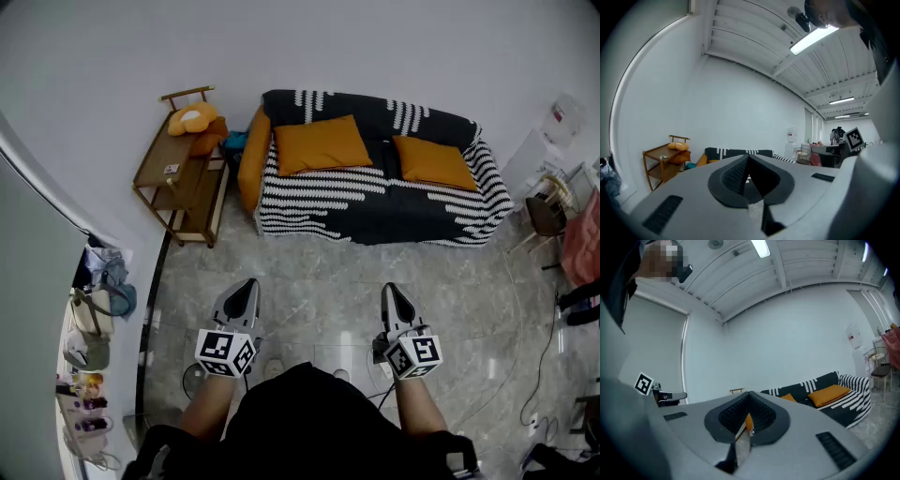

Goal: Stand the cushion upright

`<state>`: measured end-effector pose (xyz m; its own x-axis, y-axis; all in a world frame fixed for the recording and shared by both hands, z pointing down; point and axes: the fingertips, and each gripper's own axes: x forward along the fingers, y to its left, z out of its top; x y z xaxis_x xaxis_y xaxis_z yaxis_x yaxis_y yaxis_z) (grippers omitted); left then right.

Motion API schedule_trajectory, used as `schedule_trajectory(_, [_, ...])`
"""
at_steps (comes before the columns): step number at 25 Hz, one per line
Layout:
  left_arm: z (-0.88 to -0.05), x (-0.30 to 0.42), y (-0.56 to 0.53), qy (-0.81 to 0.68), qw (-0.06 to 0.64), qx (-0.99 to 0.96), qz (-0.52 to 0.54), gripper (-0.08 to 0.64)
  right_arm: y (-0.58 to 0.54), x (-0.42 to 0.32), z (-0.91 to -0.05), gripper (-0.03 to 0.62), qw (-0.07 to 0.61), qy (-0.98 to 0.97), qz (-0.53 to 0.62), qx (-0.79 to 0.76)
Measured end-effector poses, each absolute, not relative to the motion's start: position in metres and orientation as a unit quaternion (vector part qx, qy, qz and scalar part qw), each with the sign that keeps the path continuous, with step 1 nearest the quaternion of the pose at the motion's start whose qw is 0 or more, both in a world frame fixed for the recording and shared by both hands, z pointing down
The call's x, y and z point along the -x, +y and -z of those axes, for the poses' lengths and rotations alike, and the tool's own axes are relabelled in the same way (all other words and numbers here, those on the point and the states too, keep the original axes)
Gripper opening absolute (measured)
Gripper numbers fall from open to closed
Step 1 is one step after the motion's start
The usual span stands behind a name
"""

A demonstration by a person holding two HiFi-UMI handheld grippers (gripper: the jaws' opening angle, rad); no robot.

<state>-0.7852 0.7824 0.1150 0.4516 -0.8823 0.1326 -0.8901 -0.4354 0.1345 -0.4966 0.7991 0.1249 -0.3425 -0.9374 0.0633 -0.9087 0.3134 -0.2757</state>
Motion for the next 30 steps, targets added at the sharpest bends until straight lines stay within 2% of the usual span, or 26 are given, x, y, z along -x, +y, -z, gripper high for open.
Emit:
schedule_trajectory(11, [-0.114,0.785,0.776,-0.523,0.095,-0.847,-0.015,0.018,0.793,0.508,-0.118,0.029,0.053,0.816,0.139,0.559])
schedule_trajectory(20, [-0.121,0.795,0.778,-0.530,0.098,-0.842,-0.018,0.018,0.789,0.515,-0.134,0.029,0.020,0.814,0.141,0.563])
schedule_trajectory(23, [-0.115,0.798,0.774,-0.520,0.095,-0.849,-0.007,0.021,0.786,0.514,-0.123,0.032,0.056,0.803,0.123,0.580])
schedule_trajectory(24, [-0.113,0.797,0.772,-0.514,0.096,-0.853,0.001,0.078,0.786,0.514,-0.118,0.083,0.068,0.801,0.116,0.584])
schedule_trajectory(25, [-0.110,0.797,0.770,-0.508,0.097,-0.856,0.009,0.271,0.785,0.515,-0.114,0.283,0.073,0.800,0.107,0.586])
schedule_trajectory(26, [-0.107,0.797,0.768,-0.506,0.098,-0.857,0.014,0.347,0.784,0.516,-0.112,0.337,0.071,0.799,0.098,0.588])
schedule_trajectory(30, [-0.098,0.805,0.759,-0.511,0.080,-0.856,0.019,0.347,0.778,0.520,-0.109,0.347,0.053,0.799,0.074,0.595])
